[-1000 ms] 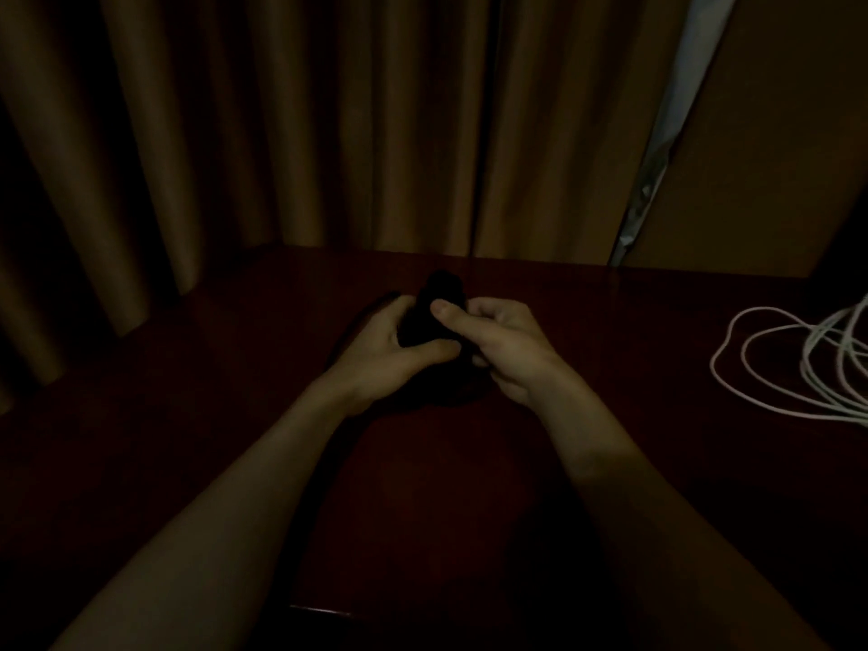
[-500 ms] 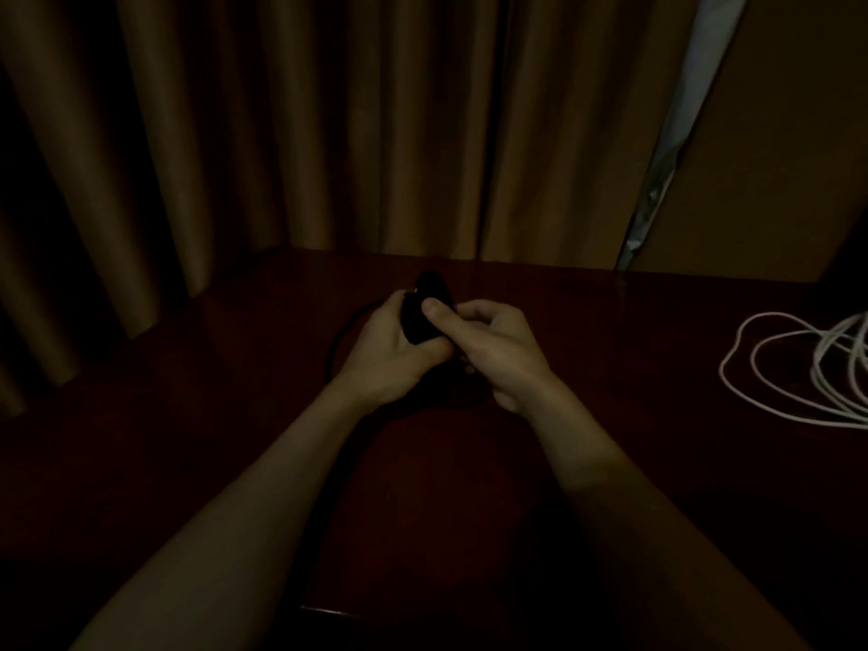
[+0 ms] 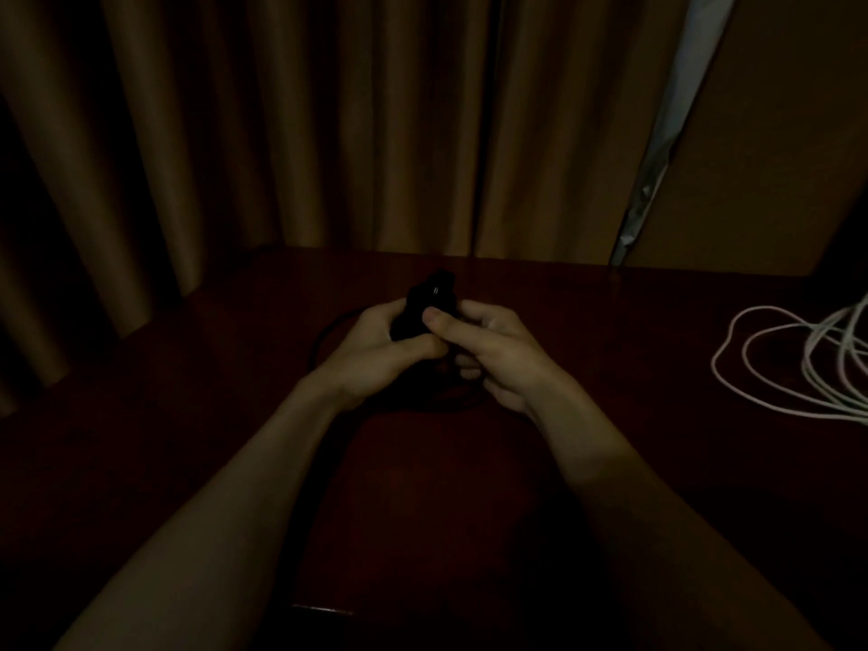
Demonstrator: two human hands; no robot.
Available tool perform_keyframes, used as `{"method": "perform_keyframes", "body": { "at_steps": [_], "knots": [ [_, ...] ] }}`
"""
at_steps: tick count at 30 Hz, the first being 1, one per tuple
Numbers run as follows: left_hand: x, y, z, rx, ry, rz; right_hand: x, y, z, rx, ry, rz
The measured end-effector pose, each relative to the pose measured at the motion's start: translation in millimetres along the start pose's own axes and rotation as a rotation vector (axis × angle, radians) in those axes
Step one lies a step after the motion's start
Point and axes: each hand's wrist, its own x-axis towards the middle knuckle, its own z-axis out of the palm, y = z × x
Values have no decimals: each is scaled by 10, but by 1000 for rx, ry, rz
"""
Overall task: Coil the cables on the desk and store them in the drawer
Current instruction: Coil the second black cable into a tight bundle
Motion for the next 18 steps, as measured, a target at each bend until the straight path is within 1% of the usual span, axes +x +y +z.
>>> {"method": "perform_keyframes", "body": {
  "at_steps": [3, 6, 8, 11, 13, 14, 18],
  "knots": [
    [14, -75, 35, 55, 76, 48, 21, 45, 19, 34, 44, 42],
    [21, -115, 31, 115, 201, 77, 69, 59, 82, 23, 84, 95],
    [34, -118, 25, 188, 274, 100, 90, 60, 120, -17, 111, 97],
    [46, -133, 32, 318, 314, 99, 88, 72, 164, -116, 145, 115],
    [50, -128, 58, 374, 315, 61, 75, 82, 162, -120, 138, 108],
    [55, -122, 64, 362, 299, 44, 61, 76, 155, -100, 125, 97],
    [43, -80, 9, 170, 117, -15, 23, 23, 70, 75, 11, 45]
  ]
}}
